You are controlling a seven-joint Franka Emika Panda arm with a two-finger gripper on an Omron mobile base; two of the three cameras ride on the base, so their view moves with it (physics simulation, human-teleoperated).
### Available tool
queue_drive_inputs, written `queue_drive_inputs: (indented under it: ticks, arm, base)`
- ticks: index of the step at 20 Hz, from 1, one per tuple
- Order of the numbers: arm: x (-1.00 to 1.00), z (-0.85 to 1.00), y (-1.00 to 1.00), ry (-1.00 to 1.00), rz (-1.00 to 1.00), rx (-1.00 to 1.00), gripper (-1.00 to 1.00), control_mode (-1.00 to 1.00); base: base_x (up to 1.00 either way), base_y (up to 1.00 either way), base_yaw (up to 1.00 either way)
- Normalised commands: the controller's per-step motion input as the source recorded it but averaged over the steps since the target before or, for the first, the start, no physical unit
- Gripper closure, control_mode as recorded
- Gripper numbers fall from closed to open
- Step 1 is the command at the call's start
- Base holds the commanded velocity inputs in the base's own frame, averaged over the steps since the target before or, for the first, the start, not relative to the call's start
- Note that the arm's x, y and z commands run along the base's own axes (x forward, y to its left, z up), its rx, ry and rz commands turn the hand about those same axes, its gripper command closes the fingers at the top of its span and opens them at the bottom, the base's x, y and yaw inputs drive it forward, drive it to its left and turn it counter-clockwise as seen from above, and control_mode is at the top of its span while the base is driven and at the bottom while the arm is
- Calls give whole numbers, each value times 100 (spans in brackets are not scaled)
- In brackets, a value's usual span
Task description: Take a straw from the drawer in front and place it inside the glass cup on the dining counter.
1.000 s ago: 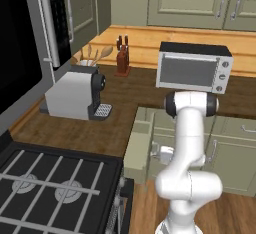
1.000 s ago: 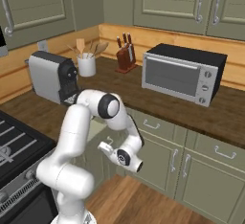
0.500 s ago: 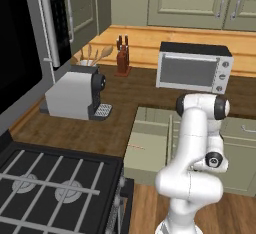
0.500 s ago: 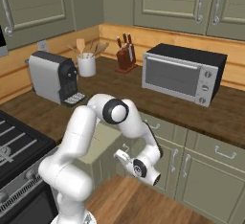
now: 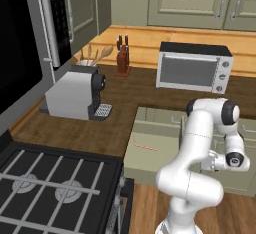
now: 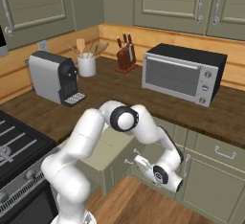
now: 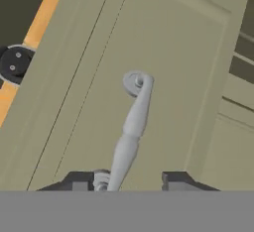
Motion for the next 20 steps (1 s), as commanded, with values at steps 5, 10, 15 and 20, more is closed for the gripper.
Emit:
queue_drive_inputs:
  ticks: [5,10,15,20]
  arm:
    - [-20,20,-98,4,0,-13,-100,-100]
    - [-15,90,-29,0,0,-17,-100,-100]
    - [-4,100,38,1,0,-16,-100,-100]
    - [0,100,81,11,0,-22,-100,-100]
  base:
    - [0,0,0]
    - [0,0,0]
    - [0,0,0]
    - [0,0,0]
